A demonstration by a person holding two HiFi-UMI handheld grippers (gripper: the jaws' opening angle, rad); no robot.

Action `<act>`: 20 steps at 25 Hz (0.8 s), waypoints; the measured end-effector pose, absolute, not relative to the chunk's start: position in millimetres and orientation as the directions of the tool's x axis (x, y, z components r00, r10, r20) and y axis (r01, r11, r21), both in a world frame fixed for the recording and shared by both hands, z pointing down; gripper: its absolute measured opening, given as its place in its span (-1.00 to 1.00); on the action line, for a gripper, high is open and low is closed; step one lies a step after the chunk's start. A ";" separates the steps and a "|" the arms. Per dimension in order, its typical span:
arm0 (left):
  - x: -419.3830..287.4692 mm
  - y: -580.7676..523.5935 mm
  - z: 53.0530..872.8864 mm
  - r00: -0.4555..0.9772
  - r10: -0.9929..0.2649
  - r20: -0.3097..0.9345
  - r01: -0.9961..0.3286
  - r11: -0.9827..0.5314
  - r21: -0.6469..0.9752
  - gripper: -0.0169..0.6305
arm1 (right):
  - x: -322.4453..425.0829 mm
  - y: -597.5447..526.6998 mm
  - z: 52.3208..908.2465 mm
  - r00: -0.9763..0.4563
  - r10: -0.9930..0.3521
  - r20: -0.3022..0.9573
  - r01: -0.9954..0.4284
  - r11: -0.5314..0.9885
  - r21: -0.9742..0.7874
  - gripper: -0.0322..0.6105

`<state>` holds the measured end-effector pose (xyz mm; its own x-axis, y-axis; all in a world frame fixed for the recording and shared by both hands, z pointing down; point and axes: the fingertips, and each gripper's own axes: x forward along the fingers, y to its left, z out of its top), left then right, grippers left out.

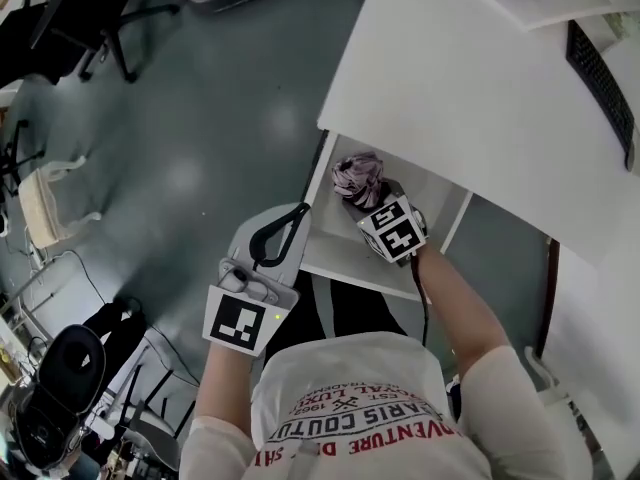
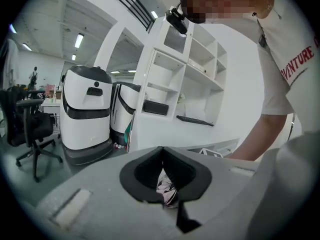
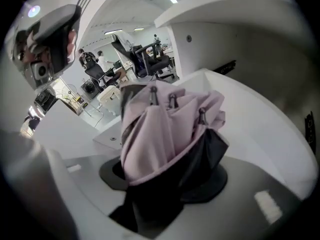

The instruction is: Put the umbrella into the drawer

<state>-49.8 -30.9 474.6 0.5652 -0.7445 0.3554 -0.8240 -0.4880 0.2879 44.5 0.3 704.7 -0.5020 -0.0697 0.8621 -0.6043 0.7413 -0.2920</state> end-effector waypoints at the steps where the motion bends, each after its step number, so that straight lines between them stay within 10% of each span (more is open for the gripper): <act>1: -50.2 -31.5 477.7 0.557 -0.751 0.355 -0.829 -0.477 0.292 -0.94 | 44.0 0.6 709.5 -0.503 -0.062 0.862 -0.604 0.739 -0.299 -0.20; 11: -58.6 -31.7 495.5 0.543 -0.753 0.373 -0.840 -0.481 0.251 -0.94 | 35.6 2.6 738.8 -0.502 -0.049 0.863 -0.620 0.717 -0.320 -0.14; 20: -53.7 -29.0 472.2 0.562 -0.750 0.350 -0.827 -0.509 0.239 -0.94 | 42.8 1.6 721.2 -0.505 -0.094 0.858 -0.664 0.677 -0.317 0.40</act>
